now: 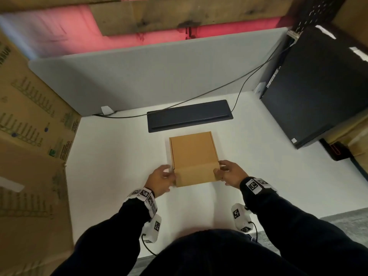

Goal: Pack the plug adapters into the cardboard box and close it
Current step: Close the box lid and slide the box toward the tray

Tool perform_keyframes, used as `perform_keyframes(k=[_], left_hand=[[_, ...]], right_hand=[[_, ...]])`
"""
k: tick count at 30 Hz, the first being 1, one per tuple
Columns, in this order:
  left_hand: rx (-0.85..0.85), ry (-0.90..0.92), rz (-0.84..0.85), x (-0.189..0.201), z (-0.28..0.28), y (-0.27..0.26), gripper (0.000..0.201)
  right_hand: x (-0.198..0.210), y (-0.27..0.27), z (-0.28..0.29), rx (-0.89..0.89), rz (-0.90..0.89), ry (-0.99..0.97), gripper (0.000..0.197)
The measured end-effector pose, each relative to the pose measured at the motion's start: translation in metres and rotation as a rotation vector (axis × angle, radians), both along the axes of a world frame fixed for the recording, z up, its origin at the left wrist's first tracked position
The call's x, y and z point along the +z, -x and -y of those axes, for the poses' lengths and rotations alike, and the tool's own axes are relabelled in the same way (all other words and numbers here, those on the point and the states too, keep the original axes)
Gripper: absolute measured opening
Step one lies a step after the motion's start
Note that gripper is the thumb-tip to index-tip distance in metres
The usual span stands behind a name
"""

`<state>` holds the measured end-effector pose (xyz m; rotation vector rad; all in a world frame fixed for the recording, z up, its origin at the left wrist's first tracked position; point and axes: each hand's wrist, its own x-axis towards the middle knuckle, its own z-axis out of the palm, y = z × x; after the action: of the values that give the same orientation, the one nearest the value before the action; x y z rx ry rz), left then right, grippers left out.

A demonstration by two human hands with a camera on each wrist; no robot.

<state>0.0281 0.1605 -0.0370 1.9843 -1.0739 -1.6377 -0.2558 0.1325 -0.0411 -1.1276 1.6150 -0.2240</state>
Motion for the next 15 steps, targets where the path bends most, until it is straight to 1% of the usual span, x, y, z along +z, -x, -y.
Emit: perform_keyframes(k=[3, 5, 10, 12, 13, 14, 15], left_hand=[[0.041, -0.051, -0.082, -0.002, -0.009, 0.005, 0.031], [0.054, -0.064, -0.113, -0.001, -0.010, 0.006, 0.024], [0.062, -0.085, -0.115, 0.003, 0.000, 0.004, 0.033], [0.066, -0.060, -0.080, 0.002, 0.003, 0.005, 0.028], [0.044, -0.026, -0.020, -0.001, 0.006, 0.004, 0.027], [-0.007, 0.029, 0.072, -0.002, 0.008, 0.004, 0.030], [-0.072, 0.091, 0.171, -0.003, 0.009, 0.004, 0.038]], right_hand=[[0.006, -0.004, -0.006, -0.029, 0.028, -0.031, 0.034], [0.006, -0.002, -0.006, -0.037, 0.035, -0.057, 0.029], [0.006, 0.000, -0.002, -0.039, 0.026, -0.031, 0.025], [0.002, 0.001, 0.000, -0.015, -0.009, -0.012, 0.024], [-0.001, 0.001, 0.003, 0.006, -0.060, 0.007, 0.030], [-0.004, 0.002, 0.005, 0.023, -0.124, 0.023, 0.037], [-0.004, 0.001, 0.007, 0.031, -0.179, 0.041, 0.043]])
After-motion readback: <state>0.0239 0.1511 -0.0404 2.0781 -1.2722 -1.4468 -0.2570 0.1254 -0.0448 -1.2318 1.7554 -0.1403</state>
